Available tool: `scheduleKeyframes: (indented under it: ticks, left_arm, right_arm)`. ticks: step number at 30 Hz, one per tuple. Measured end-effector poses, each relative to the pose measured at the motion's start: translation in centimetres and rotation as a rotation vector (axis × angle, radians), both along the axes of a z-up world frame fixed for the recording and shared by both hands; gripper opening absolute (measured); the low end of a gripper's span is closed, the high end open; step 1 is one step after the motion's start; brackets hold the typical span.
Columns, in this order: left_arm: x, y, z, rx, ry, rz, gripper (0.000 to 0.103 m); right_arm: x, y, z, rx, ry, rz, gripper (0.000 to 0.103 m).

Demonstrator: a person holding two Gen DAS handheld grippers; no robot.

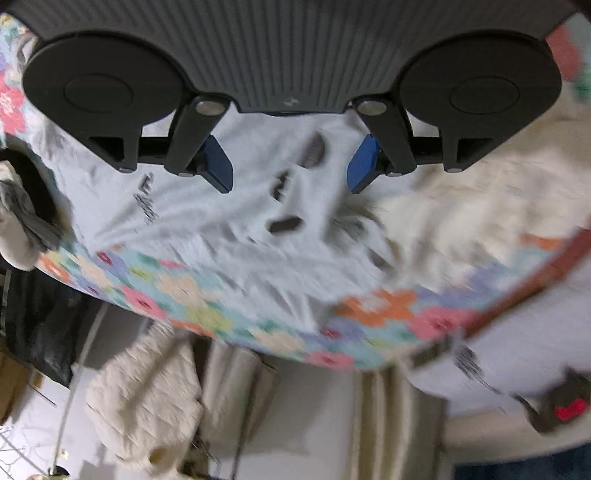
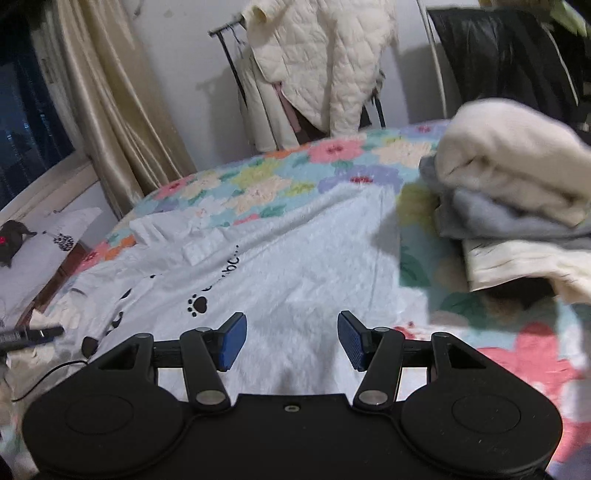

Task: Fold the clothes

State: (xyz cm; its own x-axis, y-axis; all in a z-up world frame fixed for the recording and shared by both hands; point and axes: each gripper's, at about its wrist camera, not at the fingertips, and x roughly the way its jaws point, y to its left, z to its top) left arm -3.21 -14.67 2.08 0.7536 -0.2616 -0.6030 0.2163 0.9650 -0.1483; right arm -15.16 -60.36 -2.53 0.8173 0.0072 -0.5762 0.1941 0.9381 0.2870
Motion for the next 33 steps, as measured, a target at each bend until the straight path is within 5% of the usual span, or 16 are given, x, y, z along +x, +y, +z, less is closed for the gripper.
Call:
scheduleKeyframes:
  ticks: [9,14,16,19,24,30,33]
  left_arm:
    - [-5.2,7.0,9.4,0.135,-0.220,0.205,0.073]
    - [-6.6,12.3,11.8,0.160,-0.239,0.337,0.077]
    - [-6.4,13.0,10.1,0.219,-0.162,0.271,0.083]
    - [-5.8,13.2,3.9,0.284,0.015,0.120,0.084]
    - [-3.7,12.9,-6.3,0.019,0.308,0.011,0.070]
    - [-2.3,10.6,-6.7,0.031,0.147,-0.057,0.068]
    - [-2.1,10.0,-6.9,0.015,0.078,-0.094,0.068]
  right_arm:
    - [-8.7,-0.7,5.1,0.032,-0.040,0.076,0.062]
    - [-12.3,-1.6,8.7,0.020,-0.049,0.107,0.064]
    - [-13.3,-2.1,9.5,0.034,-0.043,0.118,0.069]
    - [-13.6,-2.3,8.4,0.050,0.005,0.127,0.076]
    - [-12.3,-2.9,1.5,0.170,0.086,0.048,0.077]
    - [-10.3,-3.9,-8.1,0.364,0.171,-0.085,0.077]
    - [-9.4,-4.3,-10.6,0.482,0.138,-0.119,0.081]
